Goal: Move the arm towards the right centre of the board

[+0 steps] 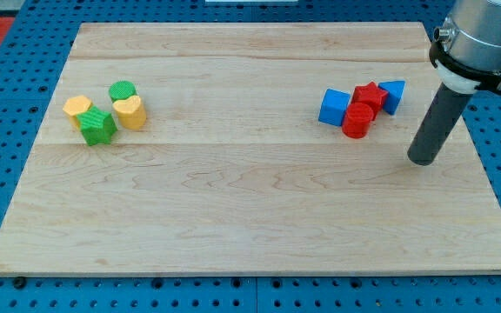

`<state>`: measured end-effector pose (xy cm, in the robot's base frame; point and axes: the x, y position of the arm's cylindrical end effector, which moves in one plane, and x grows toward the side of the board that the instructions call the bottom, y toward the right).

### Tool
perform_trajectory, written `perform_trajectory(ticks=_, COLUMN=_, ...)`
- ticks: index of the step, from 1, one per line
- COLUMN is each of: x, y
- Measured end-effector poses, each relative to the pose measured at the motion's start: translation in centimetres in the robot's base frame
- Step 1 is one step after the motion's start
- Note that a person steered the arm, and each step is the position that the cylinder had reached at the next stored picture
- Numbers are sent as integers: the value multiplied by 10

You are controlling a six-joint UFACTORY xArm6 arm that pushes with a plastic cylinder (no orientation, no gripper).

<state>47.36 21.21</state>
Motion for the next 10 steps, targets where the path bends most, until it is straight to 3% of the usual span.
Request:
perform_trajectory(ticks=5, x=0, y=-24)
perform_trajectory(ticks=8, x=15, y=5)
perform_trajectory(ticks=10, x=15, y=-6)
